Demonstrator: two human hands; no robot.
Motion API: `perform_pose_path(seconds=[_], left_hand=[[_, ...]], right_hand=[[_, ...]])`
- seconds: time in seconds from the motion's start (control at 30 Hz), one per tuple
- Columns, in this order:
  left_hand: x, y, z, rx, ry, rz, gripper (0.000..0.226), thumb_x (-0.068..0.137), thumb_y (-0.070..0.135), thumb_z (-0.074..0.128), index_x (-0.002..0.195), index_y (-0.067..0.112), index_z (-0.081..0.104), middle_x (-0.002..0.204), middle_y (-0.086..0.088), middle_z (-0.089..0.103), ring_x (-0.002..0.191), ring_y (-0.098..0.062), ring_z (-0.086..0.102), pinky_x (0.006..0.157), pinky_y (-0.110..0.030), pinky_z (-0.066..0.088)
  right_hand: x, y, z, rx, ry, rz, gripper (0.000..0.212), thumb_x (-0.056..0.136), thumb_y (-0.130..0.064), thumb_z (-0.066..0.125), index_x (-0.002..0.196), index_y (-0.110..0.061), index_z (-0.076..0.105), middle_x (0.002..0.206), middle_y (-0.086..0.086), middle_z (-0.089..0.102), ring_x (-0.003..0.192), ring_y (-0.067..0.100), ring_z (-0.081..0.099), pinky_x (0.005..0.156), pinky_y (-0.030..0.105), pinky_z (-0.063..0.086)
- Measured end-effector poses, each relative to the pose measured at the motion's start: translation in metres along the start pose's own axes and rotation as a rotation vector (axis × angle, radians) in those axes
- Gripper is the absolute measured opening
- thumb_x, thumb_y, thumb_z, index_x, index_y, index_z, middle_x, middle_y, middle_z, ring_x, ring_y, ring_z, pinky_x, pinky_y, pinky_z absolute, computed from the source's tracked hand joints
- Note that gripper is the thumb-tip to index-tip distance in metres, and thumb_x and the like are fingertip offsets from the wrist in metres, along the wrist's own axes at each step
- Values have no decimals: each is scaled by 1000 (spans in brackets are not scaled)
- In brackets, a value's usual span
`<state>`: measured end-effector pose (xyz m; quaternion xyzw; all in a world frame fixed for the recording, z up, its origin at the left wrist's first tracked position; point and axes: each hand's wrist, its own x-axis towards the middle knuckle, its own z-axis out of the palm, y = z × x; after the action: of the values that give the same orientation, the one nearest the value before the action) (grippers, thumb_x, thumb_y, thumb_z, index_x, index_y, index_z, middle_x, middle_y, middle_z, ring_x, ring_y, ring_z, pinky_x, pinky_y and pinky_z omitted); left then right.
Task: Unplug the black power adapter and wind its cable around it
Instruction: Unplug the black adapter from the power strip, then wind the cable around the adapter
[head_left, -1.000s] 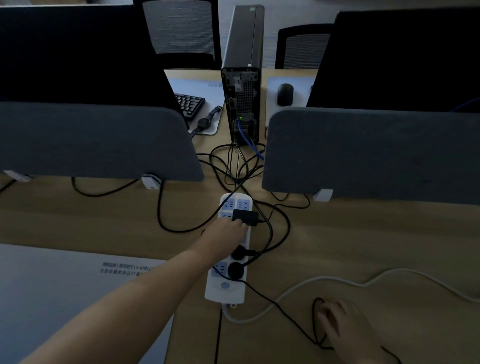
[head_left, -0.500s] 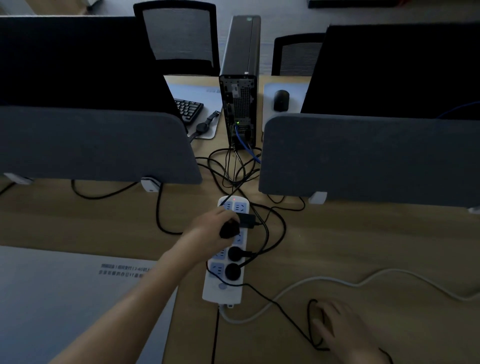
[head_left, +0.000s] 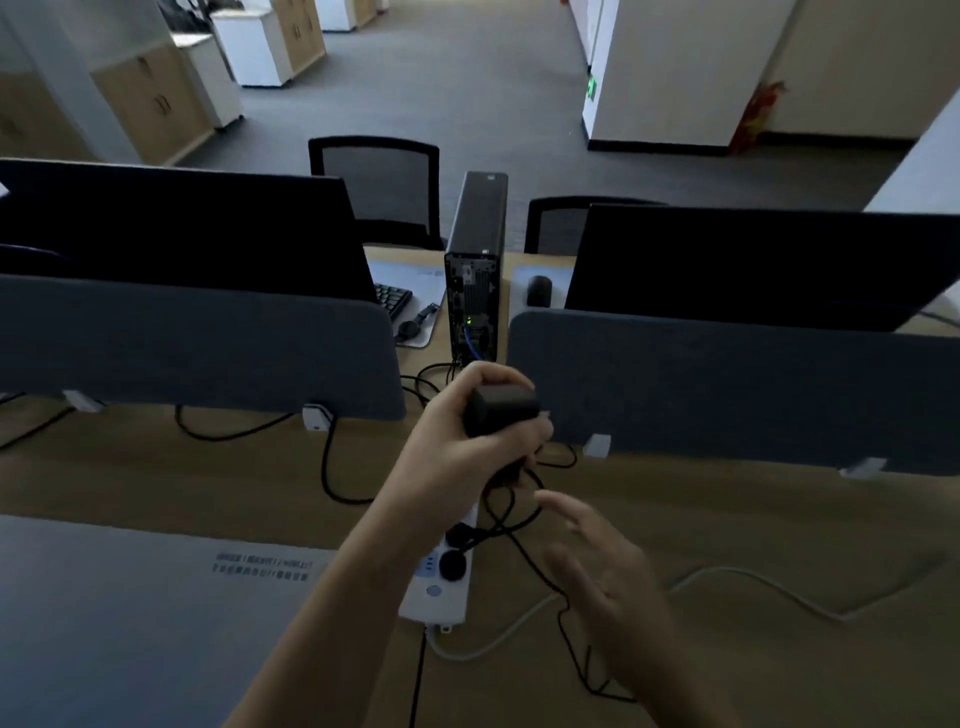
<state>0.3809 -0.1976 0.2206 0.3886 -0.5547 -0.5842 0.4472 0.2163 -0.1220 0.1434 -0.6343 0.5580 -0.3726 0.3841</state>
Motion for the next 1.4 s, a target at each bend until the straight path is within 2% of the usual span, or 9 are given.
perform_pose_path(seconds=[0.2, 0.4, 0.53, 0.73, 0.87, 0.97, 1.07, 1.2, 1.4], left_hand=[[-9, 52, 56, -429, 40, 43, 21, 77, 12, 72, 95, 14, 60, 74, -7, 61, 67, -20, 63, 58, -36, 55], [-20, 93, 120, -512, 105, 142, 29, 71, 21, 71, 97, 18, 59, 82, -6, 63, 67, -17, 66, 65, -39, 58], [-33, 103, 179, -267, 159, 269, 26, 87, 17, 65, 109, 21, 53, 93, -6, 60, 76, -13, 63, 71, -34, 55], [-71, 88, 272, 274, -160, 359, 32, 89, 26, 66, 118, 36, 59, 102, 1, 70, 89, -12, 68, 78, -29, 58], [-78, 85, 295, 201, -408, 223, 33, 103, 24, 36, 99, 4, 62, 83, -20, 63, 62, -21, 69, 61, -26, 50], [-66, 76, 302, 140, -356, 123, 45, 103, 13, 29, 66, 11, 55, 67, -8, 50, 49, -18, 60, 64, -32, 48], [-95, 119, 303, 174, -646, 166, 19, 94, 28, 56, 99, 17, 71, 90, -22, 64, 81, -31, 69, 90, -47, 52], [-115, 151, 301, 115, -752, 86, 46, 75, 25, 73, 116, 12, 59, 82, -3, 65, 59, -10, 59, 49, -17, 46], [-122, 157, 292, 29, -547, 150, 29, 78, 14, 74, 106, 17, 69, 85, -3, 71, 61, -13, 69, 53, -21, 53]], right_hand=[[-22, -52, -16, 276, 87, -26, 18, 93, -16, 53, 91, -27, 67, 62, -1, 63, 59, 14, 59, 58, 26, 47], [-71, -46, -91, -91, 174, -137, 16, 92, -23, 52, 80, -30, 60, 44, -9, 48, 39, 2, 41, 42, 19, 31], [-108, -47, -152, -398, 238, -259, 11, 85, -42, 53, 80, -34, 59, 53, -16, 58, 45, -2, 53, 43, 15, 40], [-155, -96, -266, -702, 179, -563, 19, 91, -46, 47, 89, -32, 60, 79, -11, 59, 63, 2, 54, 52, 21, 47], [-176, -136, -322, -805, 143, -693, 24, 85, -48, 55, 86, -26, 65, 79, -10, 58, 64, 2, 50, 55, 19, 45], [-180, -155, -342, -737, 149, -720, 20, 77, -41, 68, 80, -21, 64, 77, -10, 59, 66, 5, 53, 58, 17, 46], [-182, -165, -354, -598, 165, -684, 16, 73, -32, 75, 78, -25, 61, 74, -11, 60, 68, 11, 58, 59, 17, 49], [-186, -173, -363, -281, 47, -530, 18, 68, -27, 77, 76, -27, 62, 71, -4, 62, 64, 14, 59, 60, 22, 50], [-168, -144, -339, 183, -31, -327, 6, 88, -18, 58, 84, -17, 62, 70, -4, 62, 60, 13, 56, 52, 25, 45]])
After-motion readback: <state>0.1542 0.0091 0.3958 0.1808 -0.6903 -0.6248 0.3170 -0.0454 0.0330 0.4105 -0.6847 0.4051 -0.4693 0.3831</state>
